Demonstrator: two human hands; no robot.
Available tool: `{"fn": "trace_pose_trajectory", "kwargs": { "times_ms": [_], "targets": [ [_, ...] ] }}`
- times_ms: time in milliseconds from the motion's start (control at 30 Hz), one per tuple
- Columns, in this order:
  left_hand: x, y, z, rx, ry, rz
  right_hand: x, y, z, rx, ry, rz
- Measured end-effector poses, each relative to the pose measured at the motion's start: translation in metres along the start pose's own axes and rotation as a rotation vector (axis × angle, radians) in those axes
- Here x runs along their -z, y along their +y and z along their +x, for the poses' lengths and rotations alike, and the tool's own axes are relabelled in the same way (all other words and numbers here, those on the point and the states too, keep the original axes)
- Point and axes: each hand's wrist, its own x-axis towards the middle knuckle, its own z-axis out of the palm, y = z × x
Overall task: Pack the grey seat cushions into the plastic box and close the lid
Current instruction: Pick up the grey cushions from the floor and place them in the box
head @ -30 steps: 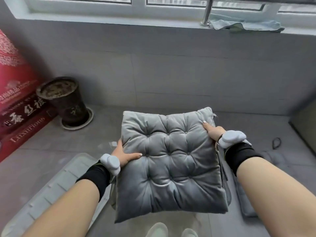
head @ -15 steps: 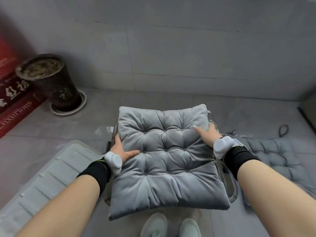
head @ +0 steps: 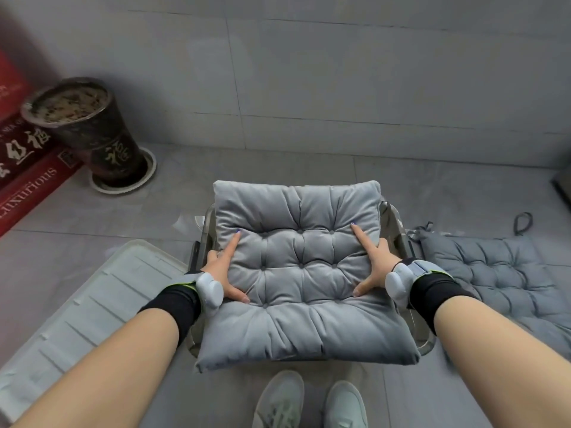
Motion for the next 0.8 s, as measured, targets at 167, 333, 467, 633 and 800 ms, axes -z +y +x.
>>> {"fn": "trace_pose_trajectory", "kwargs": {
  "times_ms": [167, 333, 467, 633, 800],
  "targets": [
    [-0.02, -0.003, 0.013, 0.061, -0.013, 0.049, -0.018, 0.006, 0.011, -0.033, -0.003, 0.025],
    [-0.038, -0.013, 0.03, 0.111, -0.039, 0.086, -0.041, 0.01, 0.025, -0.032, -0.024, 0.021],
    [-0.053, -0.021, 0.048, 0.156, -0.07, 0.086, -0.061, 0.017, 0.041, -0.055, -0.032, -0.007],
    [-0.068, -0.035, 0.07, 0.145, -0.067, 0.204, -0.08, 0.027, 0.066, -0.084, -0.017, -0.037],
    [-0.083, -0.043, 0.089, 0.2, -0.116, 0.267, -0.099, 0.035, 0.087, -0.103, -0.055, -0.072]
  ]
}}
